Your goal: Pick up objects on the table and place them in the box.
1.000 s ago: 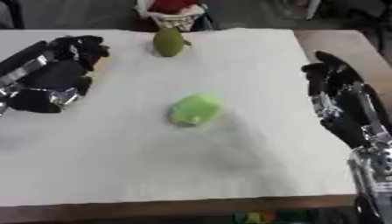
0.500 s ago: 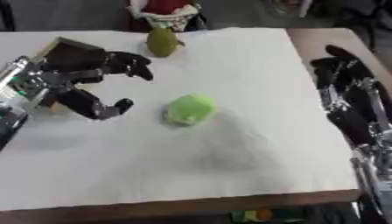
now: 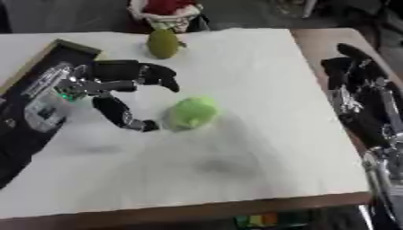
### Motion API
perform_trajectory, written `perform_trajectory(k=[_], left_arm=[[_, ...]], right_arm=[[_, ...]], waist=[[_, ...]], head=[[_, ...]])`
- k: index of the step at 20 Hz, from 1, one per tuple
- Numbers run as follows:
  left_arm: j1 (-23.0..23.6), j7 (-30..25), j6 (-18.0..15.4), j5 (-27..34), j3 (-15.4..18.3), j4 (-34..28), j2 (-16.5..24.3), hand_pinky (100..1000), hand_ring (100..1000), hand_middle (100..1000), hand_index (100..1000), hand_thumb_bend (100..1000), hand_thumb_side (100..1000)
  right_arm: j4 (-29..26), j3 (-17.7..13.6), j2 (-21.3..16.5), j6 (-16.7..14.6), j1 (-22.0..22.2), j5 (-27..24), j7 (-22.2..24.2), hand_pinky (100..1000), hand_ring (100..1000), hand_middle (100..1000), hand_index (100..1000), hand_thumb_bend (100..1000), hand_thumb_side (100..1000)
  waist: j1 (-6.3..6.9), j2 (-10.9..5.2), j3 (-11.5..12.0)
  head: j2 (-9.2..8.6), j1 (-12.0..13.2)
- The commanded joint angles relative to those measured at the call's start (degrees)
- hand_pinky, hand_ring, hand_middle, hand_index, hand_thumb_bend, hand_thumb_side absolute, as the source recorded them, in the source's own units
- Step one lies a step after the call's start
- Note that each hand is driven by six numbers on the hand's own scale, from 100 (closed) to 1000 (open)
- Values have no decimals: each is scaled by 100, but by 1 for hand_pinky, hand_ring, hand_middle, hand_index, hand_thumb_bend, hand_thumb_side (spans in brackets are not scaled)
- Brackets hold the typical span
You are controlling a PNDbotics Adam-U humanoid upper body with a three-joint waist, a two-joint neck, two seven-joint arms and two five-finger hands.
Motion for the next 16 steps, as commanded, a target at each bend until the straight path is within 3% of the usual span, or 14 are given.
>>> perform_trajectory(k=[1,9,16], left_arm=[[-189,423,-66,-589,129,246,-194,800,973,840,920,628,620],[-309,1466,67,-1869,375,963,-638,802,958,839,920,585,553],[-348,1626,54,-2378,599,1644,-930,770,966,827,906,476,582]], right_arm=[[-142,-21,-134,-2,-73,0,-35,878,825,674,902,100,470],[-163,-42,-142,3,-91,23,-160,914,819,666,901,100,470],[-175,-39,-124,-5,-126,27,-261,905,814,660,901,100,470]], waist=[[-10,-85,-31],[-27,-26,-153],[-56,35,-265]], head=[[28,40],[28,91],[28,110]])
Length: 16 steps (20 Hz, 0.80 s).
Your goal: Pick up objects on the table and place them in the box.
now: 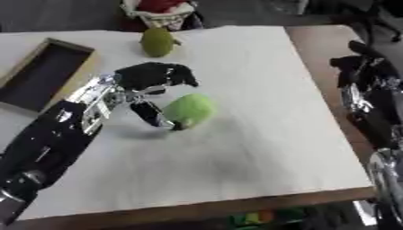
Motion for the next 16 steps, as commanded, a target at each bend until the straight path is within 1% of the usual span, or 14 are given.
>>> perform_trajectory(k=[1,2,3,4,5,6,8,9,10,12,14,16], left_arm=[[-146,34,-25,-112,162,207,-74,762,964,821,900,454,570],[-141,29,-42,-111,187,276,-101,749,960,812,894,398,556],[-134,18,-62,-103,205,340,-123,748,960,811,893,391,555],[-123,8,-79,-96,221,393,-142,735,949,795,879,351,519],[-113,9,-89,-95,236,432,-153,716,931,771,866,305,453],[-102,27,-85,-93,259,464,-161,681,905,739,840,204,338],[-73,190,-30,2,340,502,-172,631,869,683,800,100,196],[-60,299,5,97,381,521,-173,588,844,639,770,100,190],[-52,420,47,235,428,538,-168,561,827,610,746,100,208],[-44,603,102,548,479,550,-129,529,809,581,721,100,248],[-26,716,189,901,543,529,-73,518,814,580,718,100,259],[-13,694,289,1223,591,438,28,512,829,588,724,100,262]], right_arm=[[-137,-24,-120,-13,-76,-3,-14,903,814,660,901,100,470],[-135,-18,-116,-14,-76,-12,1,900,814,660,902,100,470],[-134,-15,-113,-13,-77,-20,15,899,814,660,902,100,470],[-134,-12,-109,-13,-80,-25,29,890,814,660,902,100,470],[-135,-12,-106,-12,-82,-28,40,884,813,659,902,100,470],[-134,-15,-104,-10,-80,-31,46,880,813,659,902,100,470],[-134,-24,-100,-6,-69,-35,51,878,812,659,902,100,470],[-134,-29,-99,-4,-62,-37,51,876,812,658,902,100,470],[-134,-33,-96,-2,-56,-38,51,874,811,658,902,100,470],[-139,-40,-90,-1,-53,-41,51,872,810,657,902,100,470],[-143,-47,-88,0,-49,-44,52,869,809,655,901,100,470],[-147,-50,-87,1,-45,-48,58,865,808,654,902,100,470]], waist=[[-20,-61,-33],[-20,-55,-41],[-19,-51,-46],[-17,-48,-51],[-14,-46,-55],[-12,-44,-56],[-7,-43,-52],[-5,-43,-49],[-3,-44,-45],[1,-46,-37],[7,-47,-25],[16,-47,-7]], head=[[28,13],[28,13],[28,14],[28,14],[28,13],[28,10],[28,5],[28,-1],[28,-7],[28,-17],[28,-25],[28,-26]])
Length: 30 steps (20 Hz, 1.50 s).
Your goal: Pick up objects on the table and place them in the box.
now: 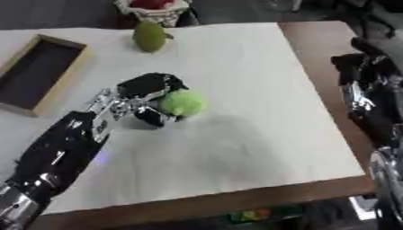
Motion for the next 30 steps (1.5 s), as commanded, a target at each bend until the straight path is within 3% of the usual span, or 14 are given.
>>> perform_trajectory(k=[1,8,13,22,27,30], left_arm=[[-84,5,153,539,136,-238,265,510,833,591,726,100,264],[135,-334,942,1848,479,-1736,1251,506,822,593,728,100,277],[485,-103,1618,2090,927,-2237,2063,514,819,598,734,100,246],[692,426,2325,1548,1460,-1018,2571,552,856,646,776,100,210],[685,788,2487,1247,1601,-303,2616,575,866,663,791,100,200],[710,862,2518,1074,1620,-12,2617,629,917,731,836,100,185]], right_arm=[[-135,-51,-92,-10,-46,-32,18,863,807,653,902,100,470],[-123,-80,-125,-7,-13,-11,45,858,804,649,902,100,470],[-108,-93,-152,-8,13,15,82,856,803,646,902,100,470],[-91,-90,-146,-16,21,24,139,854,800,643,903,100,470],[-77,-96,-147,-23,27,26,157,854,801,642,903,100,470],[-70,-102,-146,-24,28,28,159,854,800,642,903,100,470]], waist=[[11,-75,19],[72,-70,150],[94,-63,242],[91,-73,262],[91,-68,252],[94,-63,242]], head=[[28,-15],[23,-112],[27,-205],[21,-242],[12,-252],[13,-268]])
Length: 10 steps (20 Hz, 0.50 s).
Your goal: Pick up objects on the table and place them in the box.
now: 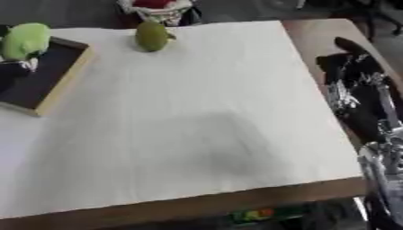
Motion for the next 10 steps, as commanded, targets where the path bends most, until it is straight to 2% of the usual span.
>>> perform_trajectory(k=[1,2,3,4,6,7,10], left_arm=[[-72,78,11,-174,104,222,235,632,922,737,841,100,184],[-70,68,-11,-202,108,277,234,656,949,769,864,100,202],[-68,67,-42,-223,116,307,237,685,982,806,890,205,406],[-68,80,-80,-237,127,311,247,695,992,817,896,237,451],[-74,127,-140,-255,151,285,273,727,1000,851,909,358,631],[-80,158,-162,-255,164,255,288,736,1000,859,910,401,696],[-89,224,-240,-188,160,34,336,763,1000,885,917,458,782]], right_arm=[[-60,-63,-143,-13,-30,18,17,854,800,642,903,100,470],[-59,-65,-142,-13,-28,18,18,854,800,641,903,100,470],[-56,-67,-142,-13,-26,20,19,854,800,641,903,100,470],[-55,-67,-143,-14,-25,21,22,854,800,641,903,100,470],[-53,-69,-142,-16,-26,24,26,854,800,641,903,100,470],[-53,-70,-141,-17,-25,24,29,854,800,640,903,100,470],[-51,-73,-140,-17,-22,26,38,854,799,640,903,100,470]], waist=[[11,-75,-10],[12,-74,-13],[13,-74,-15],[13,-74,-17],[15,-75,-19],[17,-76,-19],[27,-80,-24]], head=[[14,-19],[16,-19],[17,-21],[15,-24],[15,-25],[11,-29],[-2,-43]])
